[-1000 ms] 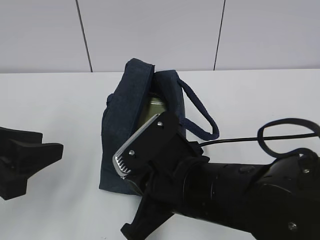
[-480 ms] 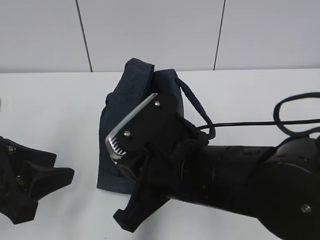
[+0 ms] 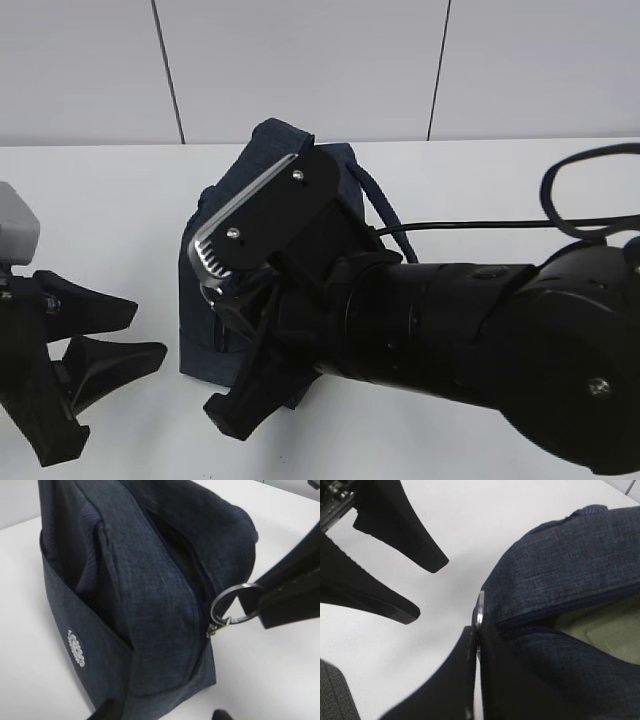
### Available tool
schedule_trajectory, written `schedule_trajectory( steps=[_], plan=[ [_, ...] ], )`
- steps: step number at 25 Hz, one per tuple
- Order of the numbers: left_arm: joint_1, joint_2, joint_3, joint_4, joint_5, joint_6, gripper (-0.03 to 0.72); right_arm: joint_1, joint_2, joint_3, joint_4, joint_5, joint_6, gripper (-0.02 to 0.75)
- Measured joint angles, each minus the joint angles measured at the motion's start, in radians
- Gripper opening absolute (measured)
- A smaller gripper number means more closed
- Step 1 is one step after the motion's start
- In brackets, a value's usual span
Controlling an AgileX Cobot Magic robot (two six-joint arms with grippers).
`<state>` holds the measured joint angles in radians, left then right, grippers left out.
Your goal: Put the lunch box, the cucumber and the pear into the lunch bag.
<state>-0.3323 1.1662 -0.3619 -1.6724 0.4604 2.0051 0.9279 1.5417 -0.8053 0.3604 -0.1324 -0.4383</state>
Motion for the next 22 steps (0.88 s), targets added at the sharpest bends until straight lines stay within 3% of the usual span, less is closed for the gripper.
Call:
schedule_trajectory(
  steps=[3, 18, 20, 22],
  plan=[
    [0.000, 0.025, 0.000, -0.061, 0.009, 0.035, 0.342, 0.000, 0.000, 0.000, 0.000, 0.000, 0.000, 0.000],
    [0.000, 0.250, -0.122, -0.061, 0.075, 0.036, 0.304, 0.000, 0.000, -0.002, -0.002, 0.005, 0.000, 0.000],
    [0.000, 0.275, -0.136, -0.061, 0.082, 0.036, 0.283, 0.000, 0.000, -0.002, -0.002, 0.008, 0.000, 0.000],
    [0.000, 0.298, -0.143, -0.061, 0.098, 0.036, 0.215, 0.000, 0.000, -0.002, -0.002, 0.008, 0.000, 0.000]
  ],
)
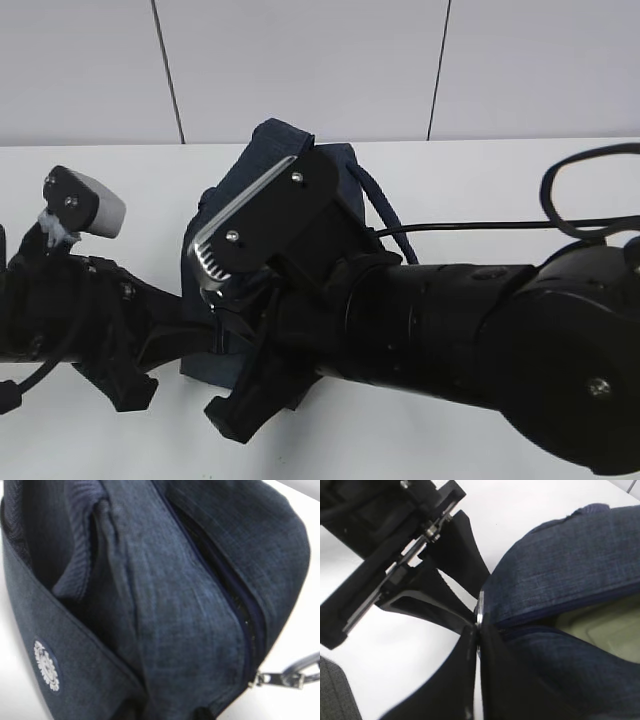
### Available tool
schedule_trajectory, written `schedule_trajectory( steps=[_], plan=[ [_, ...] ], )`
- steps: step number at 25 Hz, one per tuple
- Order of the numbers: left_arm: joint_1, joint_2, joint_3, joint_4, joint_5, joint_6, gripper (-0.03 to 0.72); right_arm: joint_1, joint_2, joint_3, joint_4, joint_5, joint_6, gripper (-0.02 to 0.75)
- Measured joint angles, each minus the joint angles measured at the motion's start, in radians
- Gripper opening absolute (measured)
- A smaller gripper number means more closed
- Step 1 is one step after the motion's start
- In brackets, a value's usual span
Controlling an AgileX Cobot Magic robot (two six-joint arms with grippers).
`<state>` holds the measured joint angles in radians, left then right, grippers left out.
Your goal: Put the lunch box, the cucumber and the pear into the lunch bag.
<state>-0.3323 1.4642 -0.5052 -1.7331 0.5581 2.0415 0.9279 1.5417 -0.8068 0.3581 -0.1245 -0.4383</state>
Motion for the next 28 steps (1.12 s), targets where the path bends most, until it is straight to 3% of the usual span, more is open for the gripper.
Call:
schedule_trajectory(
  steps=[3, 6, 12, 14, 28],
  plan=[
    [0.000, 0.026, -0.003, 0.000, 0.034, 0.000, 0.064, 0.000, 0.000, 0.000, 0.000, 0.008, 0.000, 0.000],
    [0.000, 0.041, -0.004, 0.000, 0.055, 0.000, 0.020, 0.000, 0.000, 0.000, 0.000, 0.008, 0.000, 0.000],
    [0.000, 0.047, -0.006, 0.000, 0.060, 0.000, 0.008, -0.019, 0.000, -0.038, 0.052, 0.030, 0.000, 0.000],
    [0.000, 0.047, -0.006, 0.000, 0.058, 0.000, 0.006, -0.066, 0.000, -0.074, 0.133, 0.047, 0.000, 0.000],
    [0.000, 0.048, -0.007, 0.000, 0.057, 0.000, 0.003, -0.278, 0.036, -0.287, 0.316, 0.232, 0.000, 0.000]
  ],
)
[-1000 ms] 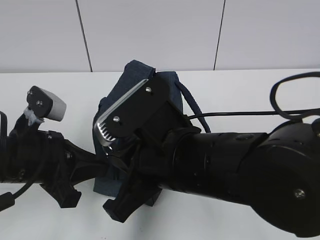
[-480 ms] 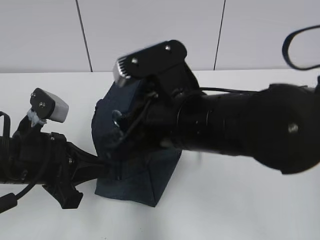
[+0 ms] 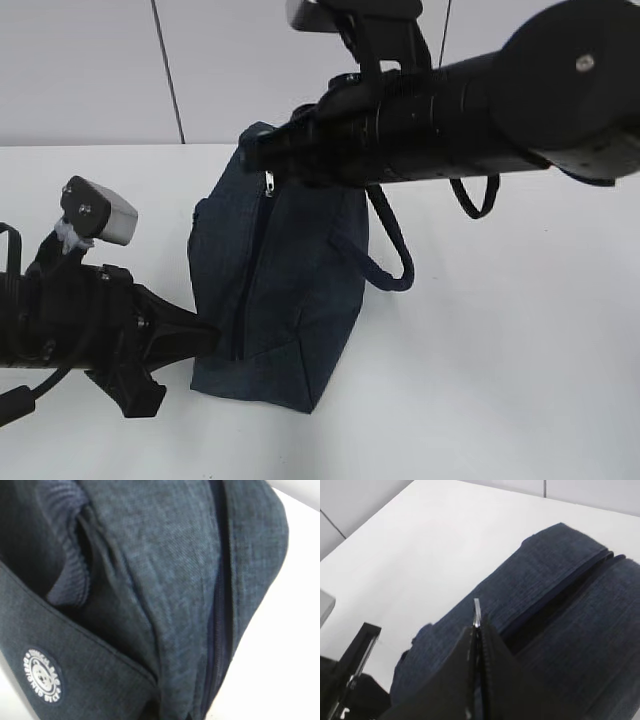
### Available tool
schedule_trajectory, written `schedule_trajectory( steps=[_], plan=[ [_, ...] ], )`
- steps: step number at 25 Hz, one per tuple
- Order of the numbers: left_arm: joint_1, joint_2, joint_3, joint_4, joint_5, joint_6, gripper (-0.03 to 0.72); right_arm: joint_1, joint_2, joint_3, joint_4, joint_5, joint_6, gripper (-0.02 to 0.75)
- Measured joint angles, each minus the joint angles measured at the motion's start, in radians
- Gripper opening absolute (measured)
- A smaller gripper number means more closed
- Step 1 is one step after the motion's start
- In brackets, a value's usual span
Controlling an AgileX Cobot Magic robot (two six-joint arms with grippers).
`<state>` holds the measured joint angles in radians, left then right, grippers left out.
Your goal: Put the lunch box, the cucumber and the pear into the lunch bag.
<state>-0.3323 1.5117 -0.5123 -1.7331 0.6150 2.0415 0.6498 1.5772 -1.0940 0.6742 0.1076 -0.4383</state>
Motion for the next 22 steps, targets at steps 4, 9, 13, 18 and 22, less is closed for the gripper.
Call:
schedule_trajectory(
  steps=[4, 9, 13, 18, 22],
  plan=[
    [0.000, 0.000, 0.000, 0.000, -0.001, 0.000, 0.003, -0.052, 0.062, -0.077, 0.038, 0.048, 0.000, 0.000],
    [0.000, 0.000, 0.000, 0.000, -0.001, 0.000, 0.003, -0.127, 0.129, -0.144, 0.086, 0.076, 0.000, 0.000],
    [0.000, 0.000, 0.000, 0.000, -0.001, 0.000, 0.003, -0.187, 0.188, -0.210, 0.111, 0.127, 0.000, 0.000],
    [0.000, 0.000, 0.000, 0.000, 0.000, 0.000, 0.003, -0.214, 0.282, -0.306, 0.113, 0.150, 0.000, 0.000],
    [0.000, 0.000, 0.000, 0.000, -0.001, 0.000, 0.003, -0.216, 0.357, -0.398, 0.123, 0.171, 0.000, 0.000]
  ],
)
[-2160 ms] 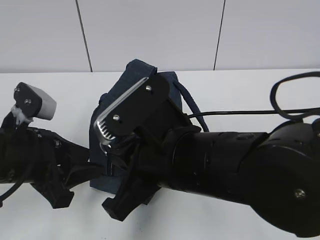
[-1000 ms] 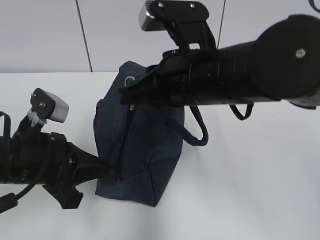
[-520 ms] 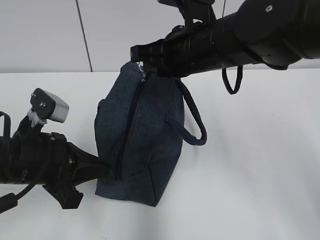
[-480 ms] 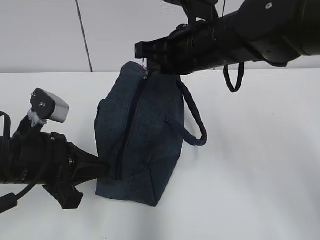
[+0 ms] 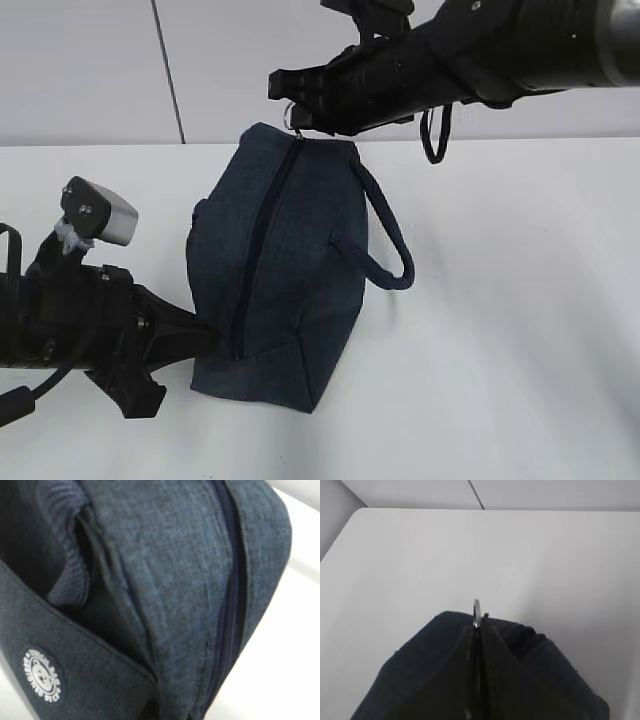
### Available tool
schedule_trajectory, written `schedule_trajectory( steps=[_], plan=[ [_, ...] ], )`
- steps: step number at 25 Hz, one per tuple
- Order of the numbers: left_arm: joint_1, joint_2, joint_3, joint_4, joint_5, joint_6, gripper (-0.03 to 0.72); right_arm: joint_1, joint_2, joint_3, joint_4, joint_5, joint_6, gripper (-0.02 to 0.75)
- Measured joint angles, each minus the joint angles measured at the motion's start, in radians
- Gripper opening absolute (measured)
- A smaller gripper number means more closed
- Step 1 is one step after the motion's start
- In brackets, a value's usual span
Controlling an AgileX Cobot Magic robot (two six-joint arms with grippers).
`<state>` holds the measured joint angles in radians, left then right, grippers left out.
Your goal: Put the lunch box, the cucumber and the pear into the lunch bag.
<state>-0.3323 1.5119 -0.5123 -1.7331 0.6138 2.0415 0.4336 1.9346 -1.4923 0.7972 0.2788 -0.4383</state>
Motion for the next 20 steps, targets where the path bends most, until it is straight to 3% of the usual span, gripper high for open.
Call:
schedule_trajectory(
  steps=[12, 20],
  plan=[
    [0.000, 0.000, 0.000, 0.000, 0.002, 0.000, 0.003, -0.127, 0.148, -0.128, 0.119, 0.086, 0.000, 0.000],
    [0.000, 0.000, 0.000, 0.000, 0.000, 0.000, 0.003, -0.138, 0.240, -0.203, 0.131, 0.115, 0.000, 0.000]
  ],
)
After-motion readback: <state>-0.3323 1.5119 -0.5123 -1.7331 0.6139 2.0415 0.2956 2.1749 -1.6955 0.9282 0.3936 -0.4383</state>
